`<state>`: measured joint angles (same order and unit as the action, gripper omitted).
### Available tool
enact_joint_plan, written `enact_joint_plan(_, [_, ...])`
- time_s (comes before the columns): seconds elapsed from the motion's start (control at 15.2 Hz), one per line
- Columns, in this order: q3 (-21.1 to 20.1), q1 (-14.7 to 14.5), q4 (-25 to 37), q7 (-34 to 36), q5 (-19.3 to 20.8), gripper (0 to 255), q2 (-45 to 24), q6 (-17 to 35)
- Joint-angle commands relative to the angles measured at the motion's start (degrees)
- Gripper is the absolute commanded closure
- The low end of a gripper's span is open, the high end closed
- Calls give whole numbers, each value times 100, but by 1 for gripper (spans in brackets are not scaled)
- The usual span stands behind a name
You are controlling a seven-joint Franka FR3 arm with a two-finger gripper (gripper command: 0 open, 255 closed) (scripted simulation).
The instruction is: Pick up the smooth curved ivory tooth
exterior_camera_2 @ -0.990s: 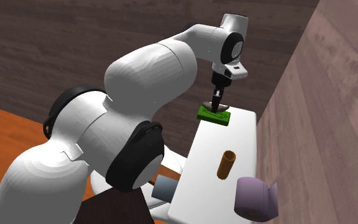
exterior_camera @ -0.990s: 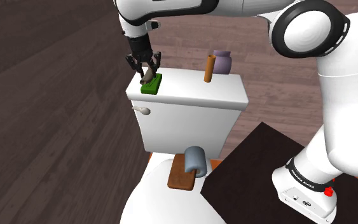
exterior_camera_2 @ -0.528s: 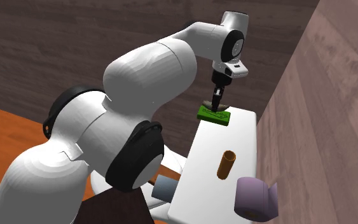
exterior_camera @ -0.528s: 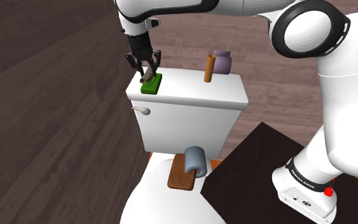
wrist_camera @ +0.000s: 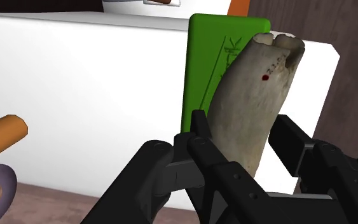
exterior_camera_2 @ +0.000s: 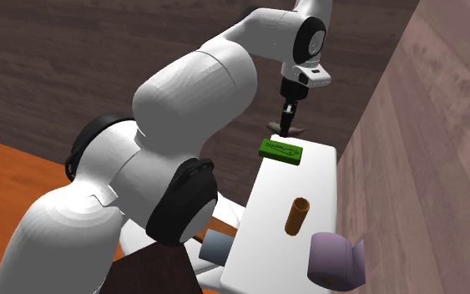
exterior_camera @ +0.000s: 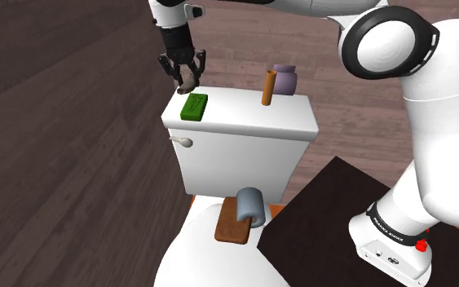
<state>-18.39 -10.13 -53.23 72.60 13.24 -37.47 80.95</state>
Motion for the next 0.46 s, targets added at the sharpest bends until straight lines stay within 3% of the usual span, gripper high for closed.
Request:
enact_joint_plan(0.0, [9, -59, 305, -16, 20, 255, -87, -216])
enact_joint_plan(0.26, [55, -232, 1194, -85, 93, 255, -408, -767])
enact_joint_plan(0.4, [60, -242, 1242, -89, 96, 255, -427, -794])
